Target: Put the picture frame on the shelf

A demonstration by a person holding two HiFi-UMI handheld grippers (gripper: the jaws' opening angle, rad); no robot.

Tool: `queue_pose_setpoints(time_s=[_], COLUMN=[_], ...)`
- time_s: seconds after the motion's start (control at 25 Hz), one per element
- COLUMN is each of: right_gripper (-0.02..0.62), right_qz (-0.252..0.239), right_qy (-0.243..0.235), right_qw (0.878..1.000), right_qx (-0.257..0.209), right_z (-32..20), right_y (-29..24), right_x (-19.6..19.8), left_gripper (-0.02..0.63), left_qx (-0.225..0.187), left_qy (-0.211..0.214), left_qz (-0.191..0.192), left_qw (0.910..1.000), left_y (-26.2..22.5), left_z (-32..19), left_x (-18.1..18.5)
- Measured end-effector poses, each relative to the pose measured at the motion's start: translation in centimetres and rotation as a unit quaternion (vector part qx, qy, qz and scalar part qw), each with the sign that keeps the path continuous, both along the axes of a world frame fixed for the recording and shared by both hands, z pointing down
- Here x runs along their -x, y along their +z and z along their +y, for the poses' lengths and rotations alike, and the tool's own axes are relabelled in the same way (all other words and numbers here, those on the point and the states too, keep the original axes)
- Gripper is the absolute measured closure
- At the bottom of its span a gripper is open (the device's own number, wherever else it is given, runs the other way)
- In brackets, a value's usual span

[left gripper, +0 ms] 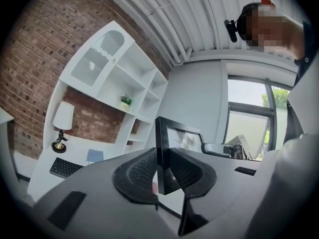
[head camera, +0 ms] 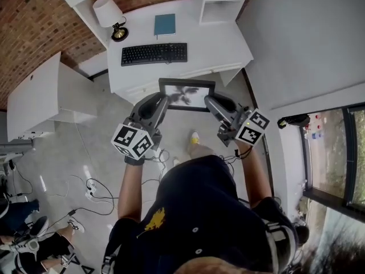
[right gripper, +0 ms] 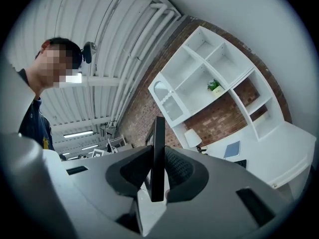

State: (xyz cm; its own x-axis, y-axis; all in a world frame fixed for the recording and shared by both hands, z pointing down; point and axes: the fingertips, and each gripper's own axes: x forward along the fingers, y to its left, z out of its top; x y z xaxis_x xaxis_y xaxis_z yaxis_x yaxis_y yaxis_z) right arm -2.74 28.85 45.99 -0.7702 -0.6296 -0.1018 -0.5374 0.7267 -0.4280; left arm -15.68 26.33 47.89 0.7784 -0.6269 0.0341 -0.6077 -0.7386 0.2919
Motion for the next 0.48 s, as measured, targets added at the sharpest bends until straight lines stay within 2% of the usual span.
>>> queue_pose_setpoints(time_s=[0.24,0.48], right_gripper=[0.517,0.517], right_qz=[-0.003,0.015], right_qy=[-0.007,-0.015], right_qw=[1.0,0.999], right_qx=[-0.008,-0.024], right_z=[-6.5,-11.7], right_y=[-0.5,-0.5], right_x=[-6.2,-10.3], left_gripper=[0.512,0.512], left_qx=[0.006,-0.004], left_qy=[-0.02,-0.05], left_qz=[-0.001,-0.036], left_qw=[0.9998,0.9981], left_y=[-0.4,-1.1], left_z=[-6.0,-10.8], left_x=[-6.0,-10.2])
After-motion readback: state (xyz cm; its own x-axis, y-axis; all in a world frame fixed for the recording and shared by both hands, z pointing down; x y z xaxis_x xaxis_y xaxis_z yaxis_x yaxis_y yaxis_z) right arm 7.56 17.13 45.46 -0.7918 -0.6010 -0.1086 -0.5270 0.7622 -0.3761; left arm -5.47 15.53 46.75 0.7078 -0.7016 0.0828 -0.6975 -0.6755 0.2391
